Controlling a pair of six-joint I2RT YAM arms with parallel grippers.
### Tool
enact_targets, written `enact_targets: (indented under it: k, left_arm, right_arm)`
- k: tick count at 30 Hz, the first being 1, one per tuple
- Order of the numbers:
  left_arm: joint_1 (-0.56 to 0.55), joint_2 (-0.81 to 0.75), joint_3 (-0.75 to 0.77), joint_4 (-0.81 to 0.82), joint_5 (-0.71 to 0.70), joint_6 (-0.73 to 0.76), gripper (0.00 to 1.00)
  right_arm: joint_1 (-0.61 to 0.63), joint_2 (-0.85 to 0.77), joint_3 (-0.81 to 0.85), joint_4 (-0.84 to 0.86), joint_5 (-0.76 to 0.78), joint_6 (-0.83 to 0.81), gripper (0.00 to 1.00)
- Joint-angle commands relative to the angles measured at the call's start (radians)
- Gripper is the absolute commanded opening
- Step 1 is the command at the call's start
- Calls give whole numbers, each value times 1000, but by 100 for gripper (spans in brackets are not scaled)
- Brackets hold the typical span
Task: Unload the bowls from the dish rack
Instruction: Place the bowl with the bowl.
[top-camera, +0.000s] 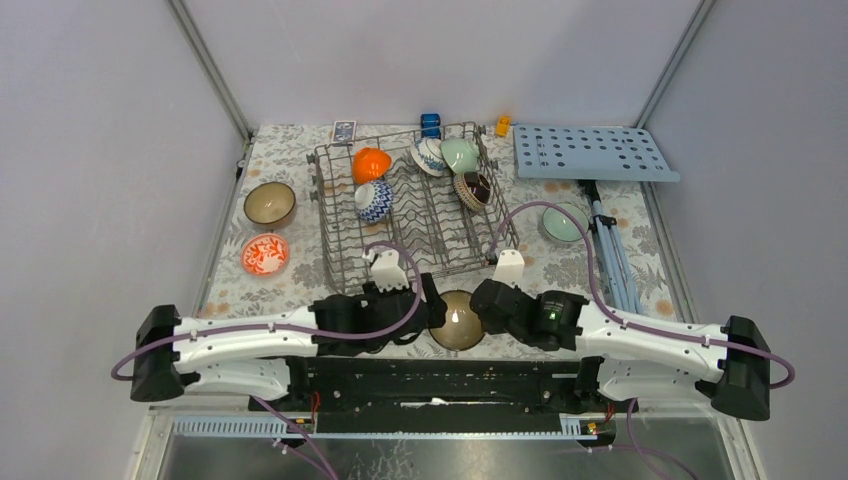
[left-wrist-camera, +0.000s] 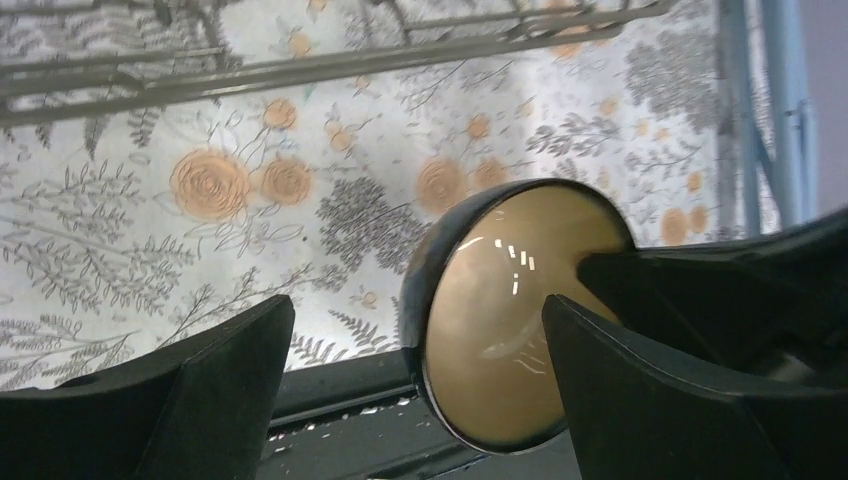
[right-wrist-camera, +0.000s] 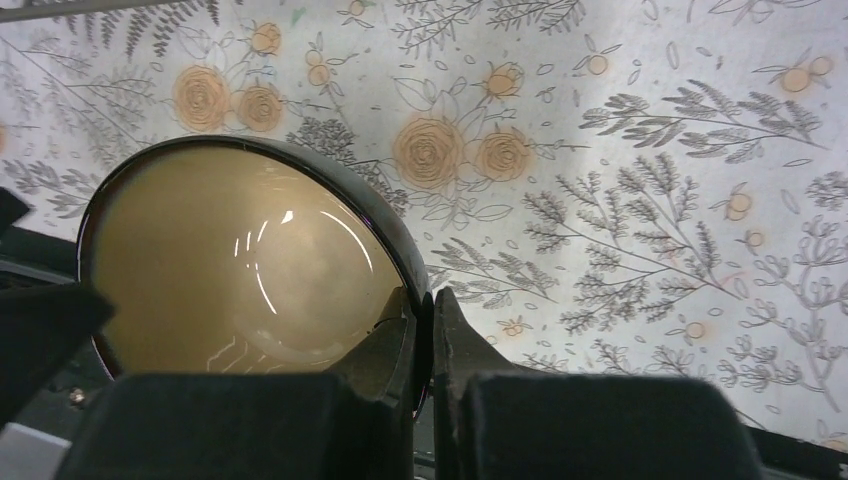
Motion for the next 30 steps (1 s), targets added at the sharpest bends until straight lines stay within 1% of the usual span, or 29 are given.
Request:
enact_targets:
  k: [1,2,5,8,9,14,16,23,27,30]
  left_arm:
    - [53,9,10,-43,143,-96,99]
    - [63,1,0,-31,160,-94,99]
    - [84,-20,-22,-20,180,-89,92]
    - [94,-26,-23,-18,193,-79,81]
    - [96,-22,-21,-19,196,-75,79]
    - [96,31,12,-55,217,-69,77]
    - [96,56,28,-79,222,-66,74]
    - [96,86,45,-97,228,-56,54]
    - [96,86,46,-99,224,-52,41]
    - [97,88,47,-99,224,-52,37]
  right_arm:
    - [4,-2,33,111,-12,100,0]
    - [3,0,34,113,-16,110,0]
    - [4,5,32,127,-25,130,0]
    - [3,18,41,131,-31,133,0]
    - [4,30,48,126,-31,132,0]
    - [12,71,86,90,-21,130,0]
    - [14,77,96,82,-16,130,0]
    - [18,82,115,74,-7,123,0]
    - [19,85,115,76,-8,123,0]
    - [19,86,115,78,-9,123,0]
